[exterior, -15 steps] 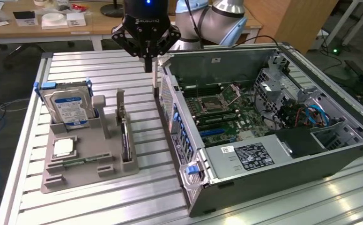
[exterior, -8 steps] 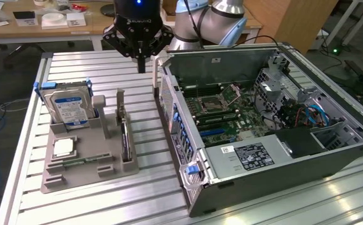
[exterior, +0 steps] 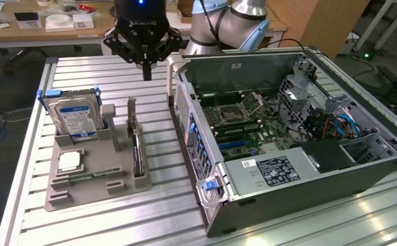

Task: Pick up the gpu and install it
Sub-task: 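Reach for the gpu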

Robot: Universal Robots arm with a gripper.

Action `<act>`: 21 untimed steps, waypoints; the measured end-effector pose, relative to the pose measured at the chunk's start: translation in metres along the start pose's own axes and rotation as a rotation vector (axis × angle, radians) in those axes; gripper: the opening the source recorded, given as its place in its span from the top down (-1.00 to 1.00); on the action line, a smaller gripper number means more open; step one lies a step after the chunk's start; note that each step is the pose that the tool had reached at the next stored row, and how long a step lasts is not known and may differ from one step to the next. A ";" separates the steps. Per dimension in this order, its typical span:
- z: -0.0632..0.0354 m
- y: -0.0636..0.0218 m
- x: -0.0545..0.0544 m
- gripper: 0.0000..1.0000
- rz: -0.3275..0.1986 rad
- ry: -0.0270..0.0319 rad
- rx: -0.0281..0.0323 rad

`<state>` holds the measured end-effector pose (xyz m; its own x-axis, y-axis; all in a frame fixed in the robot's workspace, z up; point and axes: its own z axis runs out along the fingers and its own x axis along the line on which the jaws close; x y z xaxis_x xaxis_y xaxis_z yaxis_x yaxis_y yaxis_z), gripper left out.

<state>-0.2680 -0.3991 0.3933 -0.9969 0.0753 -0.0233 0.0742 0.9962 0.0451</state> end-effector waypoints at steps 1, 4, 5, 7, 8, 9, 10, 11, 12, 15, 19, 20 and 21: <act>-0.0001 -0.0002 0.002 0.79 0.000 0.0000 0.0000; -0.0002 -0.0006 0.008 0.79 0.000 0.0001 0.0001; -0.0003 -0.0008 0.009 0.79 0.000 0.0000 0.0000; -0.0004 -0.0012 0.014 0.79 0.000 0.0001 0.0000; -0.0004 -0.0013 0.016 0.79 0.000 0.0000 0.0000; -0.0005 -0.0016 0.018 0.79 0.000 0.0000 0.0000; -0.0005 -0.0018 0.020 0.79 0.000 0.0000 0.0000; -0.0006 -0.0020 0.022 0.79 0.000 0.0000 0.0000; -0.0007 -0.0022 0.024 0.79 0.000 0.0000 0.0000; -0.0009 -0.0028 0.031 0.79 0.000 0.0001 0.0001; -0.0011 -0.0037 0.040 0.79 0.000 0.0000 0.0000; -0.0012 -0.0039 0.043 0.79 0.000 0.0001 0.0001; -0.0013 -0.0042 0.045 0.79 0.000 0.0000 0.0001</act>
<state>-0.3134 -0.3999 0.3933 -0.9969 0.0753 -0.0233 0.0742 0.9962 0.0450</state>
